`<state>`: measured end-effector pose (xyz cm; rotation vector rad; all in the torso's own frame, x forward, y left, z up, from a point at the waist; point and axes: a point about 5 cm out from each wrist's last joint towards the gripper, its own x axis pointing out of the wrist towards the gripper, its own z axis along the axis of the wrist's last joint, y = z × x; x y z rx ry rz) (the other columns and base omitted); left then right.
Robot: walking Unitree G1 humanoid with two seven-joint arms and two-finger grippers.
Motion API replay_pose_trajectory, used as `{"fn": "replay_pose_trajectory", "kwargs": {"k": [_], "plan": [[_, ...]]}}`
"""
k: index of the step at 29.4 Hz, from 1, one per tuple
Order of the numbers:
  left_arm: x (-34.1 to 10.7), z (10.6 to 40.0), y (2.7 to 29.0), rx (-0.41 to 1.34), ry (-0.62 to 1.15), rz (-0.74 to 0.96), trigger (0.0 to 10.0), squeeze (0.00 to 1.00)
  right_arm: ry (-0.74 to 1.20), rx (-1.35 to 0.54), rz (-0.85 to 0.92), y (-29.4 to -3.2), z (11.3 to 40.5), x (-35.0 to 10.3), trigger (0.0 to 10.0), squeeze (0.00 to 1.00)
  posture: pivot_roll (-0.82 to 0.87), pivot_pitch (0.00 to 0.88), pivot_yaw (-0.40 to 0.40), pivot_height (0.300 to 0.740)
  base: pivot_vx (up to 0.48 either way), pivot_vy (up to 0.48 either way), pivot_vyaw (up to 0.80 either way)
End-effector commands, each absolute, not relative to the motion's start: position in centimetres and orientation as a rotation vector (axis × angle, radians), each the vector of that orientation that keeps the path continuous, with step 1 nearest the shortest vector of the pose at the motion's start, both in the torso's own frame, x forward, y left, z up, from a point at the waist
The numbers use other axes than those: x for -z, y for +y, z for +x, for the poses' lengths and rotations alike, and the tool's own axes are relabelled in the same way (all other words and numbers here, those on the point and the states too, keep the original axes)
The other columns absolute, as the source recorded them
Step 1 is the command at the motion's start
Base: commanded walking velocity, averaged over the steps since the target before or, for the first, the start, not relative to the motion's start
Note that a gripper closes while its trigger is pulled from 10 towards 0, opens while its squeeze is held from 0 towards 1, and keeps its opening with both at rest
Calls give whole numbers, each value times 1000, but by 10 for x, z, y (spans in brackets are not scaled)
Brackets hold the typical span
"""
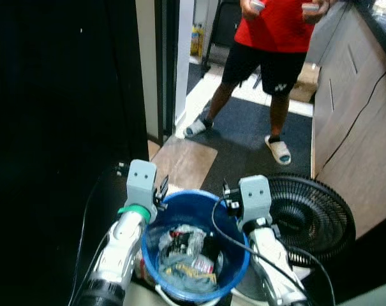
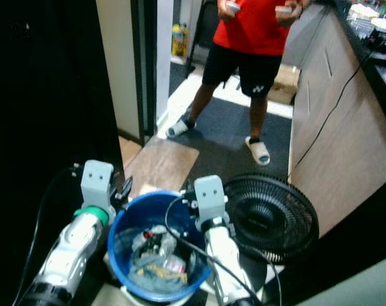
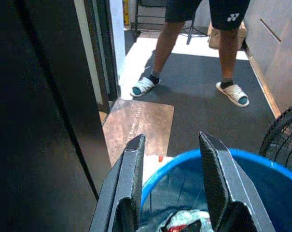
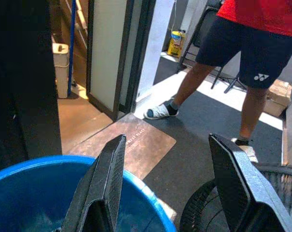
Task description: Clothes washing
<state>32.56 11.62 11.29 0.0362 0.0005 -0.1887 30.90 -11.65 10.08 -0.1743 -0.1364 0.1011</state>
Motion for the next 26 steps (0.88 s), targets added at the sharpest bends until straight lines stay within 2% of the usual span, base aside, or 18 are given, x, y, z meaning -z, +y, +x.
{"fn": "replay_pose_trajectory", "kwargs": {"k": [1, 6, 26], "plan": [[-110, 324, 115, 195, 10, 34, 10000, 0, -116, -95, -172, -118, 308, -97, 10000, 0, 53, 0, -3, 610, 0, 0, 0], [-110, 324, 115, 195, 10, 34, 10000, 0, -116, -96, -172, -118, 308, -97, 10000, 0, 53, 0, -3, 605, 0, 0, 0], [-110, 323, 116, 199, 13, 38, 10000, 0, -110, -91, -166, -117, 306, -96, 10000, 0, 56, 0, 5, 520, 0, 0, 0]]}}
